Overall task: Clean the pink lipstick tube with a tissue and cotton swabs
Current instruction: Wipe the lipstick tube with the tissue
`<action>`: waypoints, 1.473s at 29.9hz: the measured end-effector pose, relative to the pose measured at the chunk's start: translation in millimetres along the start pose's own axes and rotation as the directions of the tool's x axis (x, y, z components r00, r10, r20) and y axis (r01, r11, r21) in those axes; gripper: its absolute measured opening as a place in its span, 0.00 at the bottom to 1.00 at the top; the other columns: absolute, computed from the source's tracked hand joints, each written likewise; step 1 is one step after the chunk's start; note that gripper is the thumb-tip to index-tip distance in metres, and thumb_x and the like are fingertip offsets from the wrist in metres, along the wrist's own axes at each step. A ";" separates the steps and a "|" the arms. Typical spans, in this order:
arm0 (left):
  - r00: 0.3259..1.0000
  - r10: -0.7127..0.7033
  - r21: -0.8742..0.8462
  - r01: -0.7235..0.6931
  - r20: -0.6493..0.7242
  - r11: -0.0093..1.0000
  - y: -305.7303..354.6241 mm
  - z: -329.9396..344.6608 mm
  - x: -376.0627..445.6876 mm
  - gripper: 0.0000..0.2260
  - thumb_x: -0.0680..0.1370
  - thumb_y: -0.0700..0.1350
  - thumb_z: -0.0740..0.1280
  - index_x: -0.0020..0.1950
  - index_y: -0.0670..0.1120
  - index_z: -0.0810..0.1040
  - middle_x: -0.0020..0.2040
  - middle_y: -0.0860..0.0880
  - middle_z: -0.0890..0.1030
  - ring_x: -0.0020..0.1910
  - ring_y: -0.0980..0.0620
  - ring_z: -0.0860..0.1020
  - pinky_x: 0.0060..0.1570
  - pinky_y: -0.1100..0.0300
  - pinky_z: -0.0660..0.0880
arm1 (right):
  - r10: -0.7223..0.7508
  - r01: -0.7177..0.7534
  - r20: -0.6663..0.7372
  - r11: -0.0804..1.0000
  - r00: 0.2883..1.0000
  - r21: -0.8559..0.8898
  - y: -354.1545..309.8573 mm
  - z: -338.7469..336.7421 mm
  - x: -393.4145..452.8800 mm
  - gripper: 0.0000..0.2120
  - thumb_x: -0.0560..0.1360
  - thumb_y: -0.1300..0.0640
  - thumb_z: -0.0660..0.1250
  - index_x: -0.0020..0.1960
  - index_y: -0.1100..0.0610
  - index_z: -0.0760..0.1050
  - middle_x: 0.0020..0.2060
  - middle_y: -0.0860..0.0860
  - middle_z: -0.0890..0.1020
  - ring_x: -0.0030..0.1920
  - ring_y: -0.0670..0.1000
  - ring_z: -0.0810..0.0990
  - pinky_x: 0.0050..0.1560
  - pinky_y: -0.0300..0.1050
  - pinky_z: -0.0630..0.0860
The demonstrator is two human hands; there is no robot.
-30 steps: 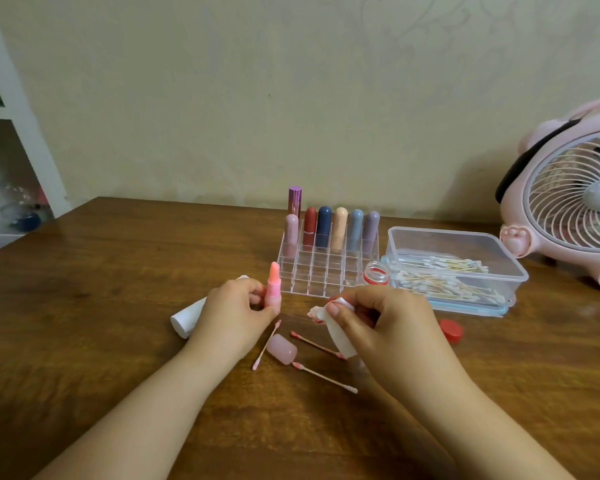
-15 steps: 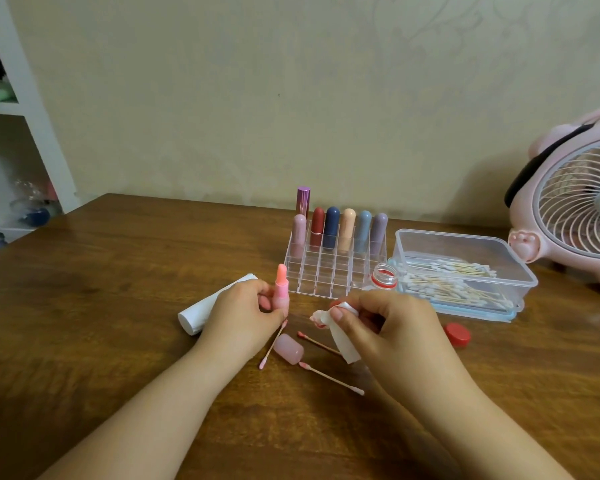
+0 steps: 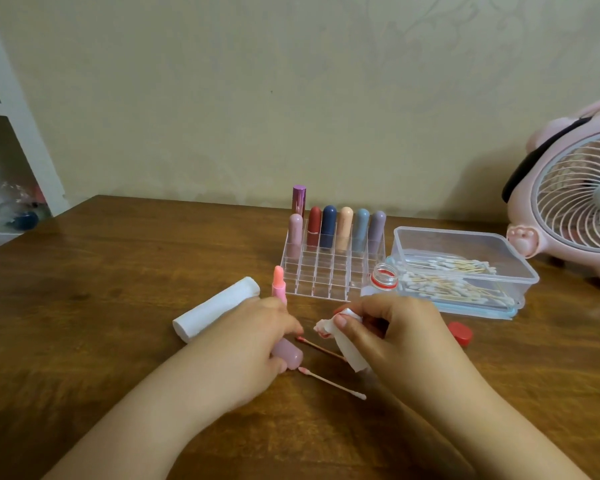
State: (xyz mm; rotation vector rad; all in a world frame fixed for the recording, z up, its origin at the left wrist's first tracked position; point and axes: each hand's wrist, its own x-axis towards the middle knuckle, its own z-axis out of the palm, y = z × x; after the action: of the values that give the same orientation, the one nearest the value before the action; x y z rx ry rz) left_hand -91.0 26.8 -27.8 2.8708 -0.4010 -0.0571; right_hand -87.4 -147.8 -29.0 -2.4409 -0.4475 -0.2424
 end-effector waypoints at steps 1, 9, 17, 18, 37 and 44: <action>0.998 0.068 0.041 -0.067 -0.005 0.997 -2.8 2.8 1.8 0.17 0.78 0.45 0.63 0.67 0.51 0.71 0.72 0.51 0.67 0.69 0.53 0.65 0.68 0.59 0.58 | -0.003 0.003 0.002 1.000 1.000 -0.003 0.7 0.5 0.2 0.07 0.75 0.48 0.65 0.48 0.43 0.81 0.32 0.37 0.75 0.39 0.38 0.75 0.36 0.31 0.71; 0.925 -0.118 -0.426 -0.051 -0.361 0.903 7.4 -1.7 -4.5 0.06 0.72 0.48 0.69 0.47 0.56 0.77 0.45 0.58 0.79 0.45 0.60 0.76 0.44 0.69 0.74 | -0.079 0.076 -0.097 0.997 0.992 -0.035 2.8 -1.0 1.0 0.04 0.73 0.49 0.66 0.43 0.45 0.79 0.41 0.40 0.71 0.44 0.40 0.71 0.37 0.29 0.67; 0.963 -0.268 -0.997 -0.018 -0.038 0.074 11.0 -8.3 -3.4 0.16 0.67 0.38 0.72 0.53 0.48 0.79 0.46 0.43 0.86 0.47 0.48 0.83 0.53 0.52 0.77 | 0.003 0.004 -0.092 0.998 0.996 0.070 0.0 -9.6 0.0 0.06 0.74 0.48 0.65 0.38 0.40 0.72 0.37 0.40 0.79 0.41 0.37 0.77 0.33 0.29 0.71; 0.967 -0.254 -0.999 -0.019 -0.028 0.040 10.9 -7.3 -3.5 0.16 0.65 0.41 0.71 0.53 0.47 0.80 0.45 0.43 0.86 0.45 0.48 0.83 0.52 0.53 0.78 | 0.014 -0.004 -0.113 0.996 0.993 0.089 -0.1 -10.4 0.3 0.06 0.73 0.48 0.66 0.39 0.40 0.71 0.37 0.41 0.79 0.40 0.37 0.77 0.33 0.29 0.72; 0.990 -0.114 -0.996 0.083 0.085 -0.020 13.9 5.2 -1.3 0.12 0.66 0.45 0.68 0.46 0.44 0.84 0.41 0.43 0.84 0.40 0.49 0.81 0.42 0.58 0.80 | -0.191 0.235 -0.198 0.944 0.961 0.231 0.1 -16.1 0.6 0.07 0.63 0.52 0.74 0.36 0.45 0.75 0.38 0.44 0.79 0.44 0.44 0.78 0.40 0.34 0.76; 0.987 -0.127 -0.995 0.096 0.100 -0.039 14.7 3.6 -1.5 0.10 0.65 0.44 0.69 0.43 0.42 0.84 0.38 0.43 0.84 0.36 0.50 0.81 0.39 0.59 0.81 | -0.229 0.261 -0.166 0.941 0.959 0.215 -0.1 -17.3 0.5 0.15 0.68 0.60 0.70 0.40 0.38 0.78 0.41 0.41 0.77 0.51 0.38 0.75 0.48 0.29 0.73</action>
State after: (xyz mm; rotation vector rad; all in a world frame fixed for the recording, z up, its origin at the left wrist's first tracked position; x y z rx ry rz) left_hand -96.6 12.6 -27.7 1.3059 -0.0019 -0.2395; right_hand -88.1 -158.4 -15.2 -2.1195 -0.6797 -0.4376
